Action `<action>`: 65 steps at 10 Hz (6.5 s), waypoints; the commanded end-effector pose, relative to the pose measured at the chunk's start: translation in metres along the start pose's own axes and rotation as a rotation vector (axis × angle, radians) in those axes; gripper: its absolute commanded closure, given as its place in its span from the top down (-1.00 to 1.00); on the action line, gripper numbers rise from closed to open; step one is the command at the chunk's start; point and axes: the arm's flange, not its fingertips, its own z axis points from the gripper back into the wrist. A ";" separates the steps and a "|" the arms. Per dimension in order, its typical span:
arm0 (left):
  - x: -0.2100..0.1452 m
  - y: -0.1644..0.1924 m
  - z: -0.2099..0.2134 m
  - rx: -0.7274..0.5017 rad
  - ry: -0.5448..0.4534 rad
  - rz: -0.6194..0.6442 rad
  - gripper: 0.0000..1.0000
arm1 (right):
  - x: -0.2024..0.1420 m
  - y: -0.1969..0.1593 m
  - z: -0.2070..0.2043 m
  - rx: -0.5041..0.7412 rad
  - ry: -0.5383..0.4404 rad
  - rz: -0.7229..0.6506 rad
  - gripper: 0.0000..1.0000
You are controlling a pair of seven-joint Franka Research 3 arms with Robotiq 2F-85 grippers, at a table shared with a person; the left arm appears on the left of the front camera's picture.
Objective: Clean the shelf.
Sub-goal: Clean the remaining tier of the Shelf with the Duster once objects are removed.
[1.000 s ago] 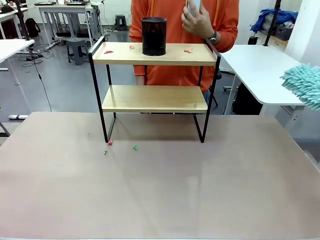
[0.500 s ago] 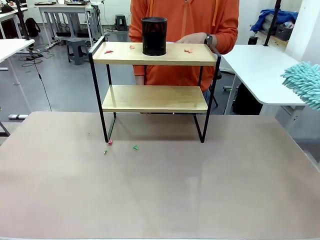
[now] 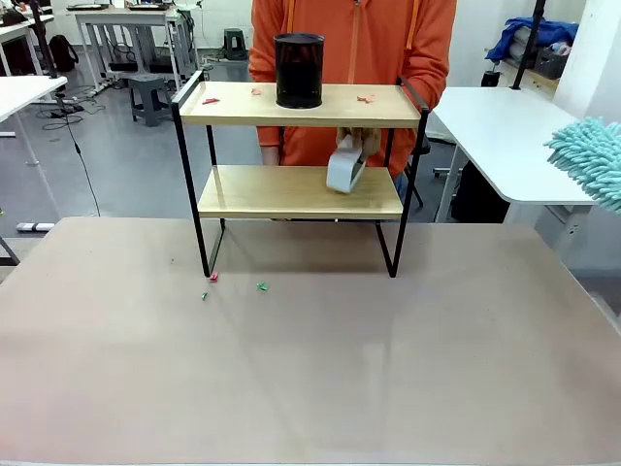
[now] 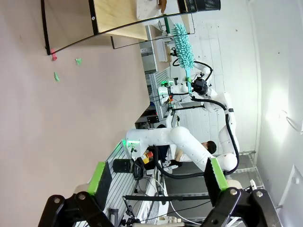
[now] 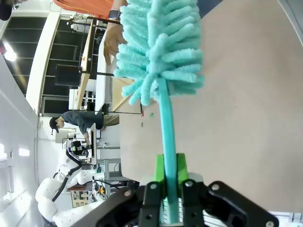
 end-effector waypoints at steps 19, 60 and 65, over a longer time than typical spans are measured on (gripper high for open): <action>-0.002 -0.002 0.000 -0.007 0.009 -0.017 1.00 | 0.031 0.163 -0.044 -0.030 -0.009 0.333 -0.75; -0.002 -0.002 0.000 -0.007 0.009 -0.017 1.00 | -0.003 0.372 -0.225 0.082 1.102 0.679 -1.00; -0.002 -0.002 0.000 -0.007 0.009 -0.017 1.00 | 0.018 0.321 -0.166 0.353 1.011 0.578 -1.00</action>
